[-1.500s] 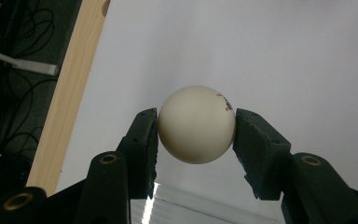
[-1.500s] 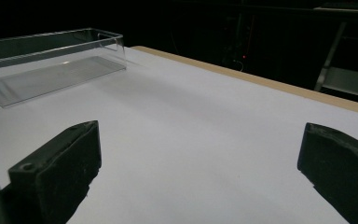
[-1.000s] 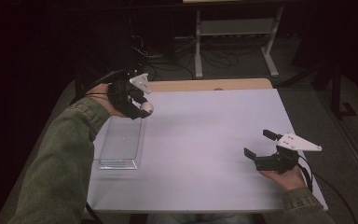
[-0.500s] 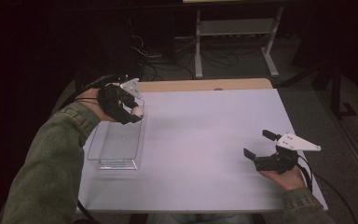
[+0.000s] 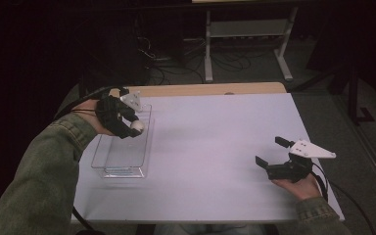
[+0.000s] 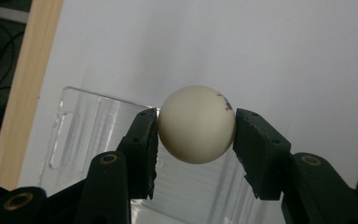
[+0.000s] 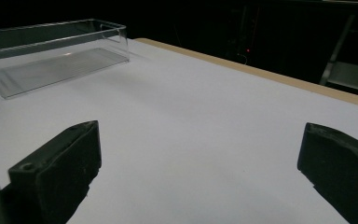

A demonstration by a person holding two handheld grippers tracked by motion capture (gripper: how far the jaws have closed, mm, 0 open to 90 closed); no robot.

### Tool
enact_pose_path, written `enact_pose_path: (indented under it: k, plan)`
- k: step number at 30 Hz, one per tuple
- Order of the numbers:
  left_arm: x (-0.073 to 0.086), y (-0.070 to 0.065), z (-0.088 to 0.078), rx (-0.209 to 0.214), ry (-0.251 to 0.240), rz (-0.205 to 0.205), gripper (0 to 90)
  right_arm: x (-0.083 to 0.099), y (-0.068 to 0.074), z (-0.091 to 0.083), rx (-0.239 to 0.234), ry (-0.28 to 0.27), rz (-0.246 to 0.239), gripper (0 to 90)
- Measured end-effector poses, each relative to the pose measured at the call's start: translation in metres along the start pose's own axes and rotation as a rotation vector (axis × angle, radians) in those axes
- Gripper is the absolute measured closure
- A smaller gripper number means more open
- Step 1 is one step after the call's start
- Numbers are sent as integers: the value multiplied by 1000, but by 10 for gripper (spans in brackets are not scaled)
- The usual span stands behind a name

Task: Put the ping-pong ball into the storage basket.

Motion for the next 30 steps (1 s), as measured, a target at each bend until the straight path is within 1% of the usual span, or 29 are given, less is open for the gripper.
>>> enact_pose_path:
  k: [4, 11, 13, 15, 24, 30]
  plan:
    - [5, -4, 0, 15, 13, 6, 507, 1, 0, 0, -3, 6, 2, 0]
    - [11, -6, -3, 17, 24, -1, 507, 1, 1, 0, -4, 8, 0, 0]
    - [15, -8, -3, 18, 31, -10, 507, 0, 0, 0, -3, 6, -3, 0]
    - [18, -8, -4, 19, 40, -10, 507, 0, 0, 0, 0, 3, -3, 0]
    - [22, -9, -3, 22, 39, -15, 507, 0, 0, 0, 2, 3, -2, 0]
    - [24, -11, 2, 35, 44, -13, 507, 0, 0, 0, 2, 6, -5, 0]
Point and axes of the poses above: each handheld gripper's, and its own axes: z roughly forward along the jaws, x roughly out of its underside, y roughly to its left, the point moved 7 cm from there along z, roughly forward along the jaws, and after that the axes turned 9 degrees about -y, right-handed, at the moved point
